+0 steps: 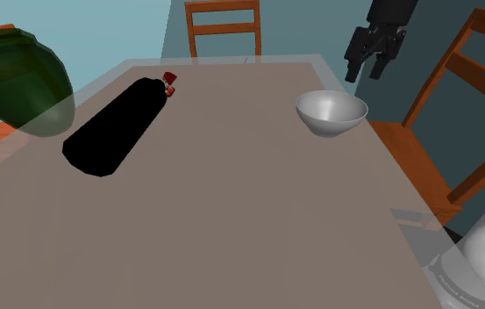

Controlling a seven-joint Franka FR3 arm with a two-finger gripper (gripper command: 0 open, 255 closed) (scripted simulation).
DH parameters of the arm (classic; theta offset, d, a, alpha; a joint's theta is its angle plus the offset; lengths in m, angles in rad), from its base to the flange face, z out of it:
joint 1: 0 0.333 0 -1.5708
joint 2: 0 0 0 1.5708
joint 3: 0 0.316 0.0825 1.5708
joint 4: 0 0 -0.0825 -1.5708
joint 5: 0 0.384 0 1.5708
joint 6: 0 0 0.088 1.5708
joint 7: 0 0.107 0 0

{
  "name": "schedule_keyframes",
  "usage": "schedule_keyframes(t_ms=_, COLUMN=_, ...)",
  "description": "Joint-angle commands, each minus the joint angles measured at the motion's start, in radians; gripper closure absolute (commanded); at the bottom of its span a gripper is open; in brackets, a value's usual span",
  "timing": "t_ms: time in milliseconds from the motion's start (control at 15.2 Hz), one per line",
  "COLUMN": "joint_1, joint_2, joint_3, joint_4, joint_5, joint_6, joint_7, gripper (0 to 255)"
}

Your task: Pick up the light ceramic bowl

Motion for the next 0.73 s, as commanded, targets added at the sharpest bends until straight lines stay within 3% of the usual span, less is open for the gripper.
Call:
schedule_keyframes(t_ms=0, joint_1=0.0, joint_2=0.005, joint_3=-0.002, joint_4=-0.016, joint_5=0.005, joint_6=0.017, joint_7=-0.002, gripper=0)
schedule_keyframes(t_ms=396, joint_1=-0.001, joint_2=-0.011, joint_3=-0.001, joint_4=-0.091, joint_5=0.004, joint_6=0.075, joint_7=-0.009, gripper=0)
schedule_keyframes(t_ms=462, joint_1=-0.001, joint_2=-0.01, joint_3=-0.001, joint_4=-0.091, joint_5=0.004, joint_6=0.076, joint_7=-0.009, gripper=255)
schedule_keyframes(t_ms=660, joint_1=-0.001, joint_2=-0.011, joint_3=0.0, joint_4=-0.09, joint_5=0.005, joint_6=0.075, joint_7=-0.008, gripper=255)
